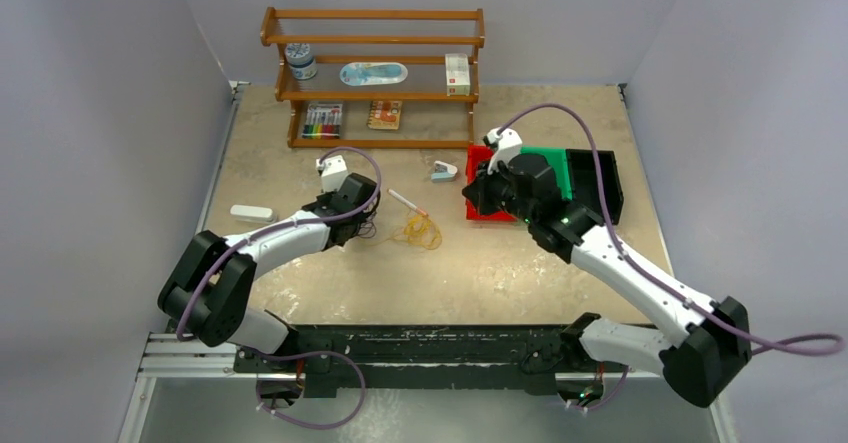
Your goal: Untangle the cables
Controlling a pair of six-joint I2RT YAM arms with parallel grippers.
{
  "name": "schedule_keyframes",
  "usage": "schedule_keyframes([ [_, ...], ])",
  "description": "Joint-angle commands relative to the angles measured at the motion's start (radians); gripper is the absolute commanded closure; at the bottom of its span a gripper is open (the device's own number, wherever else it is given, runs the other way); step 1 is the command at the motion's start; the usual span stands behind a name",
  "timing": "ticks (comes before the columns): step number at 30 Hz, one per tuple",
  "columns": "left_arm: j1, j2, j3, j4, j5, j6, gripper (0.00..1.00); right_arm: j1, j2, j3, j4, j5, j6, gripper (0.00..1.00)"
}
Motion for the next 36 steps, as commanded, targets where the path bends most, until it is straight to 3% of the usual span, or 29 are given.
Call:
schedule_keyframes([
  [1, 0.014, -0.038, -0.011, 0.004, -0.036, -0.015, 0.86, 0.003, -0.075, 0.056, 0.079, -0.053, -0.059, 1.00],
  [3, 0.014, -0.039, -0.019, 0.030, -0.012, -0.008, 0.86, 0.003, -0.027, 0.061, 0.048, -0.090, -0.093, 0.96],
  [6, 0.014, -0.036, -0.031, 0.075, 0.050, 0.006, 0.86, 0.004, 0.051, 0.093, 0.053, -0.156, -0.129, 0.75],
  [8, 0.014, -0.030, -0.031, 0.088, 0.072, 0.010, 0.86, 0.005, 0.089, 0.066, 0.103, -0.208, -0.101, 0.67],
  [15, 0.014, -0.027, -0.030, 0.092, 0.088, 0.021, 0.86, 0.014, 0.206, 0.001, 0.153, -0.192, -0.012, 0.53],
  [31, 0.014, -0.012, -0.030, 0.105, 0.111, 0.021, 0.87, 0.061, 0.431, -0.018, 0.142, -0.172, 0.022, 0.48],
  [36, 0.014, -0.010, -0.030, 0.105, 0.111, 0.022, 0.87, 0.066, 0.453, -0.010, 0.135, -0.149, 0.020, 0.55],
])
